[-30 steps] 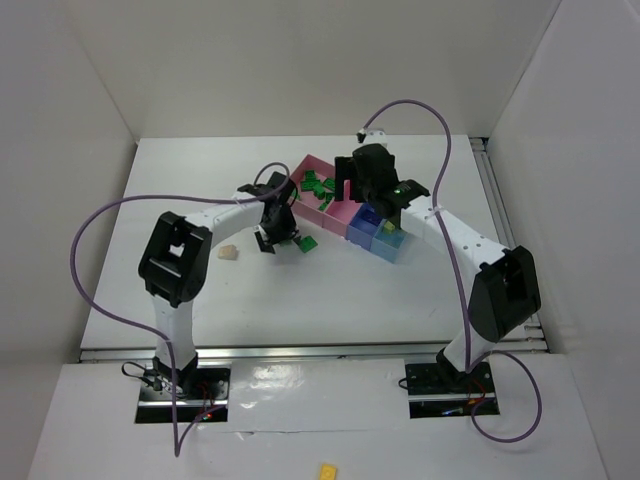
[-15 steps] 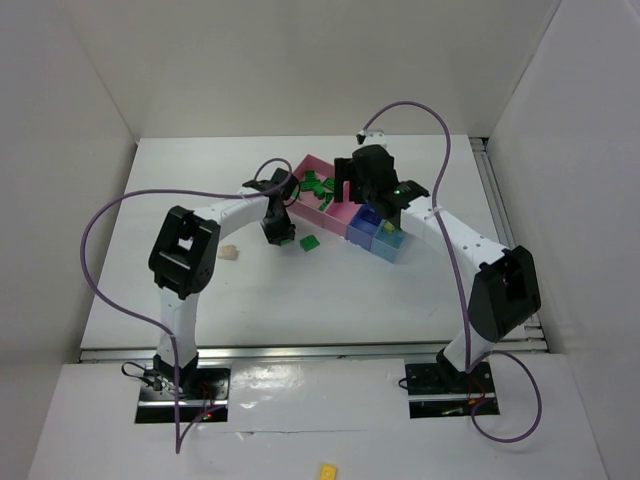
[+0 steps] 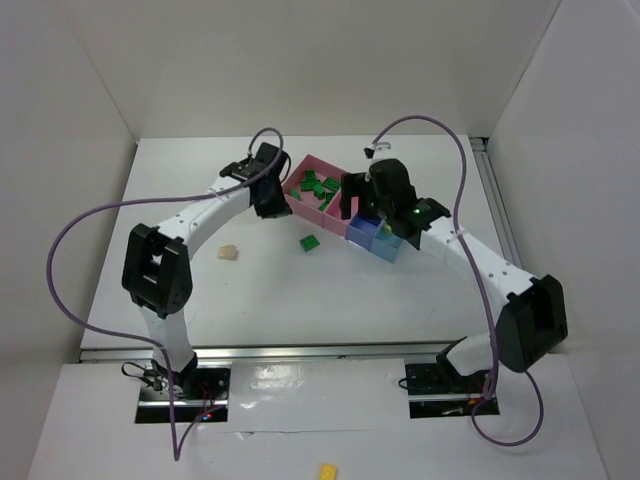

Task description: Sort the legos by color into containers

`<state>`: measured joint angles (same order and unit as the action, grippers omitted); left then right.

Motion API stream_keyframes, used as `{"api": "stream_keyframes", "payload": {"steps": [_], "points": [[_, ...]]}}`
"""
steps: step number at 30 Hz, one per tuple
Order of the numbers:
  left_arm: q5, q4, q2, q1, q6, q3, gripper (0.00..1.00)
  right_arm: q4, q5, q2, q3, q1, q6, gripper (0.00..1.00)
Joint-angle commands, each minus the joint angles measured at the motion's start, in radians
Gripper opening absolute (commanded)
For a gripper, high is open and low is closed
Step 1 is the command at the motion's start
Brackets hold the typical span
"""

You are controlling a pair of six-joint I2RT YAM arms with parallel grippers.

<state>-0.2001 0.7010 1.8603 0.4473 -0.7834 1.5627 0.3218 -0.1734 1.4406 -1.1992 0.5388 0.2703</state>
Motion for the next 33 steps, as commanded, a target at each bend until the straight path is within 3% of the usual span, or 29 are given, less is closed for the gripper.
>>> {"api": "stream_keyframes", "payload": {"steps": [1,6,9,10,11,14,16,25,33], "points": [[0.037,0.0,-0.047,-0.004,0.104,0.111,0.09,-0.026,0.1,-0.098,0.038,0.004,-0.017,0.94],[0.102,-0.011,0.063,-0.004,0.144,0.31,0.09,0.066,0.078,-0.16,0.102,0.039,0.026,0.94],[0.113,-0.001,0.192,-0.004,0.144,0.486,0.15,0.089,0.068,-0.184,0.144,0.062,0.061,0.94],[0.123,0.008,0.261,-0.004,0.144,0.575,0.24,0.089,0.068,-0.196,0.144,0.062,0.061,0.94],[0.152,0.02,0.298,-0.004,0.157,0.624,0.57,0.089,0.068,-0.206,0.157,0.088,0.076,0.94],[0.191,0.099,0.413,-0.013,0.182,0.817,1.0,0.089,0.058,-0.206,0.167,0.128,0.089,0.94],[0.191,0.109,0.413,-0.013,0.193,0.839,1.0,0.08,0.058,-0.194,0.167,0.15,0.089,0.94],[0.18,0.084,0.114,-0.035,0.23,0.565,0.98,-0.032,0.078,0.024,0.141,0.265,0.07,0.94],[0.122,0.097,-0.144,-0.093,0.211,0.289,0.94,-0.067,0.078,0.234,0.04,0.265,0.035,0.94]]}}
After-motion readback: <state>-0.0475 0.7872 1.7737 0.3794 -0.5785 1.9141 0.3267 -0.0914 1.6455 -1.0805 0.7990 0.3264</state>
